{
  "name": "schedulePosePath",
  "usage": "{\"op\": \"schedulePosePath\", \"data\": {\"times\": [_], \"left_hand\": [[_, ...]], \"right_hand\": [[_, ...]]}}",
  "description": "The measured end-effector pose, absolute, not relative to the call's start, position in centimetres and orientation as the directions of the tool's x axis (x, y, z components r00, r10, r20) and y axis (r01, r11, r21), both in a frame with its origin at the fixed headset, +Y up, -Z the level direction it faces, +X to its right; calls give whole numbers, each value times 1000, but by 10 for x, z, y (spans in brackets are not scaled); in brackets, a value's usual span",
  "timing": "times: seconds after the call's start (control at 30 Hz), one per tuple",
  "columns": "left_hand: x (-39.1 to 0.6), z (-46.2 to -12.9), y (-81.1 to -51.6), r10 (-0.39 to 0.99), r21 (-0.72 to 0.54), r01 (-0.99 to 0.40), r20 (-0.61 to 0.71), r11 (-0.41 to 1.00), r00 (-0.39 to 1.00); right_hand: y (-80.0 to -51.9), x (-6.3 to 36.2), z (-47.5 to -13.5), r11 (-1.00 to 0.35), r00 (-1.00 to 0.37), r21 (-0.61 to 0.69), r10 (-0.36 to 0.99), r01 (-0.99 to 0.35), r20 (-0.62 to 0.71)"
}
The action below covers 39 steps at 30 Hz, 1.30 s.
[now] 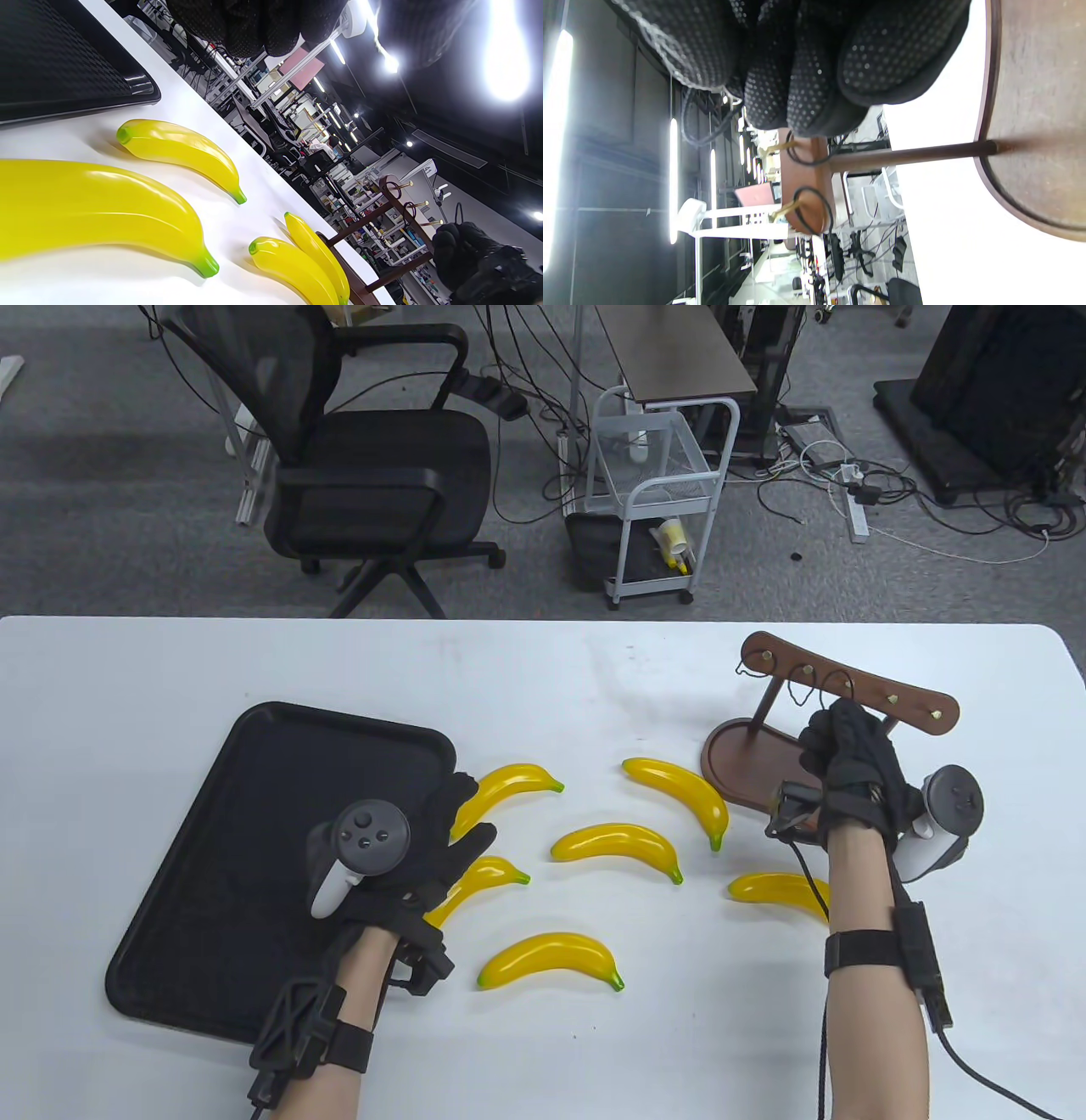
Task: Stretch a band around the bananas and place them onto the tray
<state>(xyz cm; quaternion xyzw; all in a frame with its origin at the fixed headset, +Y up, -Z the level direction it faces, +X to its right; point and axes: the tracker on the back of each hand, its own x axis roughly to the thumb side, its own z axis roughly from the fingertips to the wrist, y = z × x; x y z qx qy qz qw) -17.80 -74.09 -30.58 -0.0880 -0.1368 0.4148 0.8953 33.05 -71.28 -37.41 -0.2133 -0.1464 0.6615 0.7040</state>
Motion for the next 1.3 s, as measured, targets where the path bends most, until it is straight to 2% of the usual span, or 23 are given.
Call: {"op": "schedulePosePath", "data": {"times": [0.23,0.53,1.3], "left_hand": [[-177,-305,-743,758,-275,-708,170,650,630],[-177,-304,-743,748,-267,-700,171,662,641],[-176,-302,-743,748,-263,-701,179,663,639]], "right_hand": [[-702,304,-367,-24,-9,-373,999,-928,-41],[-697,261,-357,-51,-56,-218,998,-975,14],[-720,165,-341,-126,-119,188,992,-974,48]]}}
